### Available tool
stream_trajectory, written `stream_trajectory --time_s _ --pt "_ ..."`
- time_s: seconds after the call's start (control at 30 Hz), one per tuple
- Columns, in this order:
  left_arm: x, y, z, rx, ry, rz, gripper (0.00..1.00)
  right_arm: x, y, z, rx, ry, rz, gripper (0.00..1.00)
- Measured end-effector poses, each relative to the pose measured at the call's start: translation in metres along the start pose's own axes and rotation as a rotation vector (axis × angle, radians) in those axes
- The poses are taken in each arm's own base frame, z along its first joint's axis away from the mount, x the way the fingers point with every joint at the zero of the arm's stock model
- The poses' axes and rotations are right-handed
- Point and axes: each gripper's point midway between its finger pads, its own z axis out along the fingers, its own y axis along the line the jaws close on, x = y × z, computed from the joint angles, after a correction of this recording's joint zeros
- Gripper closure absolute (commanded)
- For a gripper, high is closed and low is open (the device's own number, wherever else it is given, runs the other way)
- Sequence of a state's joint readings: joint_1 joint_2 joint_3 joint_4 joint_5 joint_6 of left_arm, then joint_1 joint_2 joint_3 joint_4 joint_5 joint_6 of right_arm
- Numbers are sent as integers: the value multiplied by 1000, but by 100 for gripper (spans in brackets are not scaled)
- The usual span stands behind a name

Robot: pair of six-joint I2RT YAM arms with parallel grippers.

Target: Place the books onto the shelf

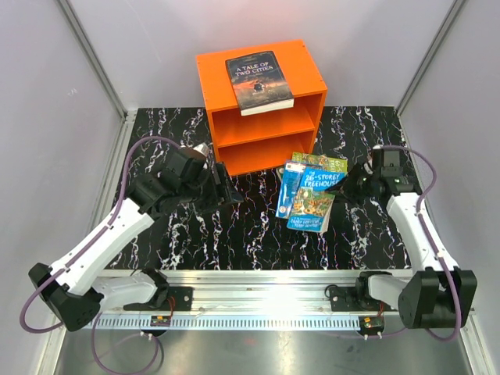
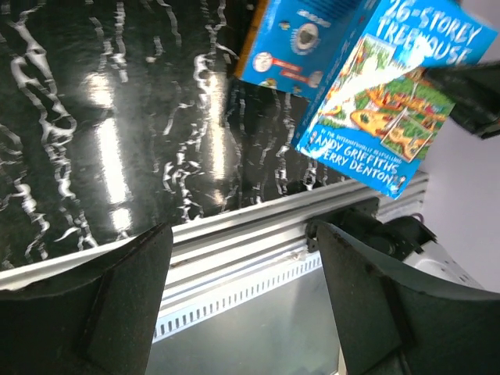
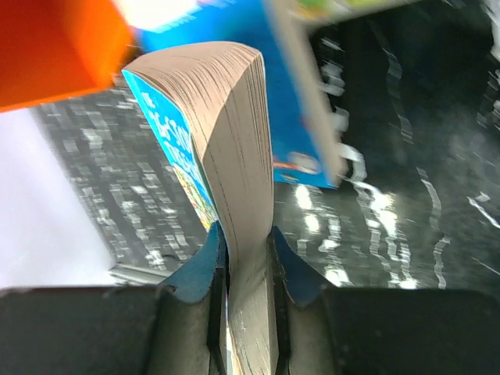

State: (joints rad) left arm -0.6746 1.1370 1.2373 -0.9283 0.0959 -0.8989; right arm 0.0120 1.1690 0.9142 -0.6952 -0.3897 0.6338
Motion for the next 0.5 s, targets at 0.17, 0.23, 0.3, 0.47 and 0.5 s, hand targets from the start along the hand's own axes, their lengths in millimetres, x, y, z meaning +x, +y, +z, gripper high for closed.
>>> stream_trajectory --time_s 0.17,0.23,0.3,0.47,0.5 --pt "7 -23 4 116 6 38 20 -21 53 -39 -135 -62 -27 100" --pt "7 -35 4 165 5 52 19 -23 70 -54 -186 -73 -21 100" --pt "5 -48 4 214 0 66 18 -24 88 -71 -249 -76 -12 100" --pt "-22 -95 -8 314 -49 121 16 -18 139 -113 -454 -32 1 100" --pt "-29 -105 -12 339 -66 133 16 -17 150 -122 -500 -19 1 100"
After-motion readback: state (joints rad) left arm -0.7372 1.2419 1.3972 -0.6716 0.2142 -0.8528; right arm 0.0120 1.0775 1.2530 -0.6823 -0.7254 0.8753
